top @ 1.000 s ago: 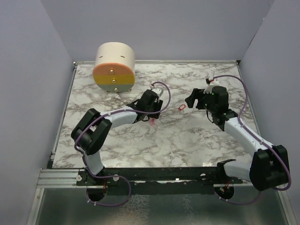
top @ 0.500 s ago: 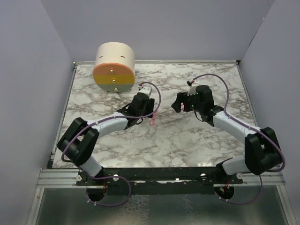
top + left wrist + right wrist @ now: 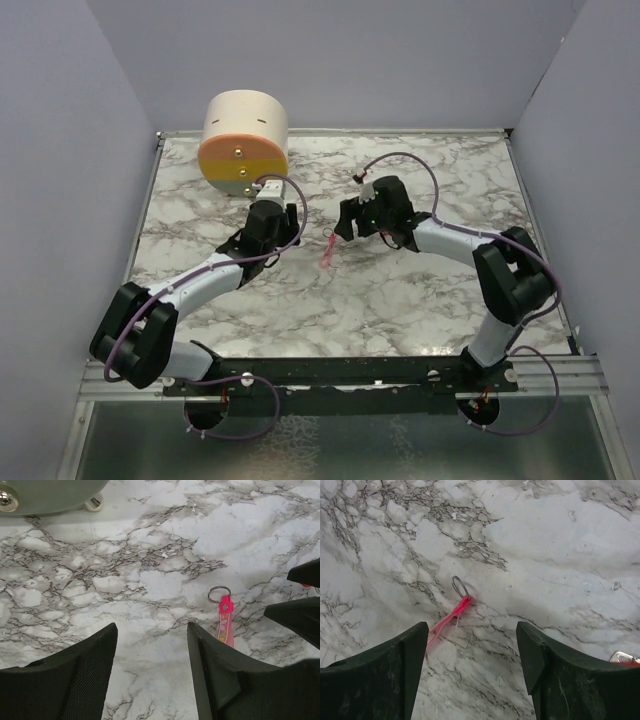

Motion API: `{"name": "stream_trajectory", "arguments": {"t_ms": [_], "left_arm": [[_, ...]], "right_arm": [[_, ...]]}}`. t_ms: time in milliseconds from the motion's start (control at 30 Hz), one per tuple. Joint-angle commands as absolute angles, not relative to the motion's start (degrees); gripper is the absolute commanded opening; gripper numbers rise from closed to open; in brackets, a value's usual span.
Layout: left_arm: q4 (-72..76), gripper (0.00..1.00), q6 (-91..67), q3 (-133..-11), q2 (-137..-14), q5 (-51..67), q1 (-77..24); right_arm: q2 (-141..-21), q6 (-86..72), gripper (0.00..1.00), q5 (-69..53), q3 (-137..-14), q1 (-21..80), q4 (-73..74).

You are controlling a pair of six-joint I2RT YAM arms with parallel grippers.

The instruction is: Put the keys on the keyring

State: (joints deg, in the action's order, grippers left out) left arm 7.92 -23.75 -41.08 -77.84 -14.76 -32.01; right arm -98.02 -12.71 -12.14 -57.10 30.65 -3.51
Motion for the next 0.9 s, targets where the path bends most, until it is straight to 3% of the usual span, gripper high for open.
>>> {"name": "stream_trajectory", "arguments": {"t_ms": [0, 267, 867], "left_arm": [[10.1, 0.6, -24.3, -39.5, -76.4, -12.5, -30.7], [10.7, 0.6, -23.9, -39.0, -76.4, -10.2, -29.0], [11.7, 0.6, -23.7, -38.0, -76.8, -7.6, -26.6]], "right_arm": [[-102.9, -10.6, 0.7, -15.6, -61.8, 31.3, -6.7], [-109.3, -9.3, 0.58, -20.3, -65.9, 31.5, -7.9], [-115.3, -7.6, 0.49, -22.5, -69.5, 32.2, -7.0]]}}
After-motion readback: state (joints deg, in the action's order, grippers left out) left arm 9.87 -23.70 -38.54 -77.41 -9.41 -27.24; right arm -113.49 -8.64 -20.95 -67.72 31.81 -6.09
